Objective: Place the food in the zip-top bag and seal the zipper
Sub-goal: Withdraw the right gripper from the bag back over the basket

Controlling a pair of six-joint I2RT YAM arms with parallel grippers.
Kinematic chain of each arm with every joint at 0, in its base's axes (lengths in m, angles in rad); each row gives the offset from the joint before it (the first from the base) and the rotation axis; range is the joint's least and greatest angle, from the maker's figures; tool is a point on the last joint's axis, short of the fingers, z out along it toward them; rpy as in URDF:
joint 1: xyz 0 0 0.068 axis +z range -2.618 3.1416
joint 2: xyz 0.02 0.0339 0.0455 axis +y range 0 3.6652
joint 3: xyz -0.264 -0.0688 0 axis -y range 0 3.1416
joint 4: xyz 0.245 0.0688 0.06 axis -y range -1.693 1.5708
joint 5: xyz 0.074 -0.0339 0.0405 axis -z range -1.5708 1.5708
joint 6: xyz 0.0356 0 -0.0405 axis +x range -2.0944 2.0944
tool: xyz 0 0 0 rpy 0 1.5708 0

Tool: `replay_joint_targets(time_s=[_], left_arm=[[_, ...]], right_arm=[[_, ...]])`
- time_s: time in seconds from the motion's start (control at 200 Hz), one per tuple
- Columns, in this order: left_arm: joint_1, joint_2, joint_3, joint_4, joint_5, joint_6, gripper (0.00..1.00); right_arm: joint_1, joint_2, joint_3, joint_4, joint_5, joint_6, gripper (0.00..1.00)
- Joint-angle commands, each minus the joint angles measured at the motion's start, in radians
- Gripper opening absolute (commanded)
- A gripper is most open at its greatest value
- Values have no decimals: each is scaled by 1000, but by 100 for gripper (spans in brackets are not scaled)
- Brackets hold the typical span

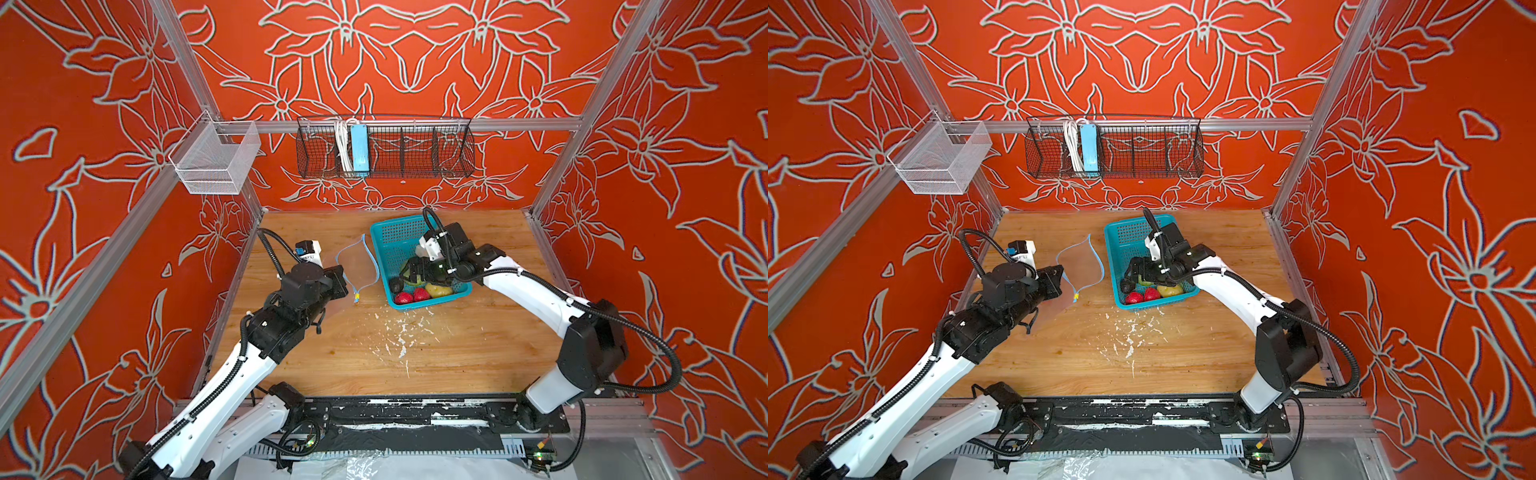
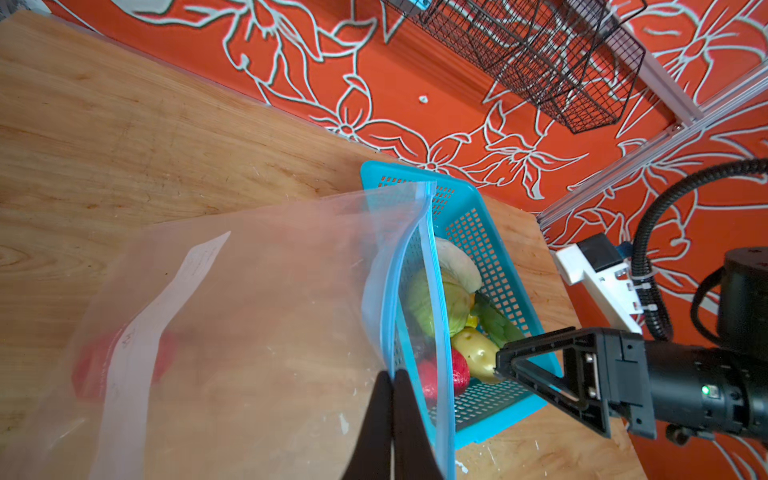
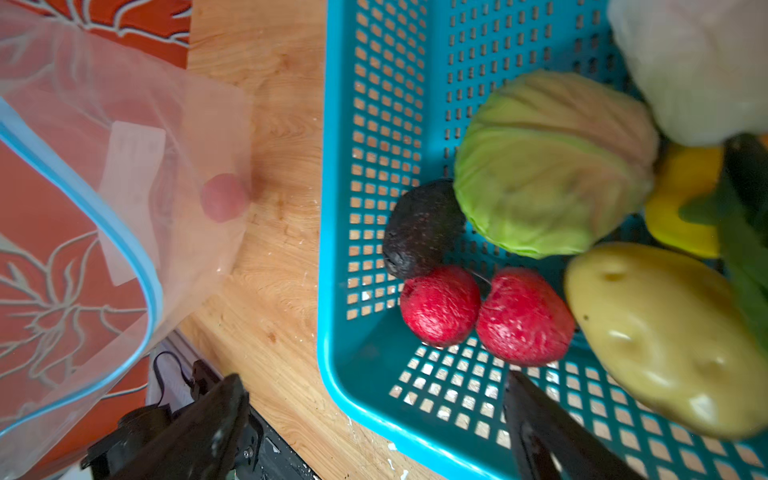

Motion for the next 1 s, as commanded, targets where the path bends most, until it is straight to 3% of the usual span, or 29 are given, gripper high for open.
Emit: replay_joint_targets(time_s=[0.0, 0.15, 0.305, 0.54, 0.996], left_arm=[[7, -14, -40, 67, 38, 44, 0], [7, -71, -98, 133, 42, 58, 0], [9, -15, -9, 28, 39, 133, 0], [10, 25, -4, 11, 23, 115, 0], [34, 46, 20, -41, 28, 108, 0]], right_arm=[[-2, 24, 52, -126, 97, 33, 98], [0, 45, 94, -234, 181, 45, 98], [1, 3, 68, -193, 213, 105, 98], [2, -33, 33, -135, 268, 194, 98], [44, 171, 286, -384, 304, 178, 95]])
